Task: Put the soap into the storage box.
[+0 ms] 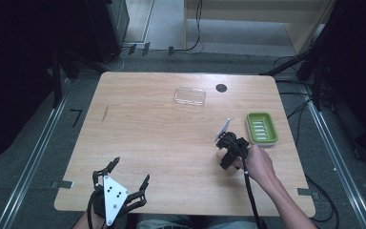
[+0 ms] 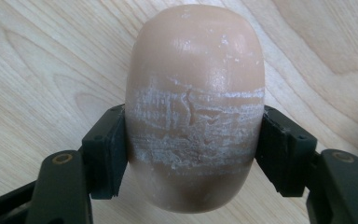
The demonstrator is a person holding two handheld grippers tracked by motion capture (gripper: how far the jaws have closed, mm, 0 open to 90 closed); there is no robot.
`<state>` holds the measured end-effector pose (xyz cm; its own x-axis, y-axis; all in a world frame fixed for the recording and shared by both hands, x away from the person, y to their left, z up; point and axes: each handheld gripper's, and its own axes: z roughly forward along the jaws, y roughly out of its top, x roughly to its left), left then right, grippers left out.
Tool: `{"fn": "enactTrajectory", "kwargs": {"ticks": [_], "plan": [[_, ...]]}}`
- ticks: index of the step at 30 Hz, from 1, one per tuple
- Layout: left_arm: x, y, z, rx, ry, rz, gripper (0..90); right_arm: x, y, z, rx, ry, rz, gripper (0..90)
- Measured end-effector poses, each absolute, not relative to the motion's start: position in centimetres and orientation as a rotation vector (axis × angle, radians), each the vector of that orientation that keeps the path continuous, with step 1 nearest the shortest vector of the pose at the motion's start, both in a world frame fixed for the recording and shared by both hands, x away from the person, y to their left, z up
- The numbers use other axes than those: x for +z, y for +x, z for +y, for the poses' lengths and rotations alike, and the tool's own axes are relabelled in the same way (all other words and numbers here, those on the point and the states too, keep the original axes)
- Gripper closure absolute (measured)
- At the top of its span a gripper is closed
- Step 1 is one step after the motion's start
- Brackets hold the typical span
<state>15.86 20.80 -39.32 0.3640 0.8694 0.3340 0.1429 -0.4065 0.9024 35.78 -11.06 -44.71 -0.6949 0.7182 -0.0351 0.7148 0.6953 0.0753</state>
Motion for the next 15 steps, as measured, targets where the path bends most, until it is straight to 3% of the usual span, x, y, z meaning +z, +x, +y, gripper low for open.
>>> {"fn": "enactTrajectory", "kwargs": {"ticks": [15], "plan": [[-39.3,15.9,20.7,1.104,1.798,0.889,9.9,-44.3,35.9,-12.5,0.065,1.228,2.825,33.5]]}}
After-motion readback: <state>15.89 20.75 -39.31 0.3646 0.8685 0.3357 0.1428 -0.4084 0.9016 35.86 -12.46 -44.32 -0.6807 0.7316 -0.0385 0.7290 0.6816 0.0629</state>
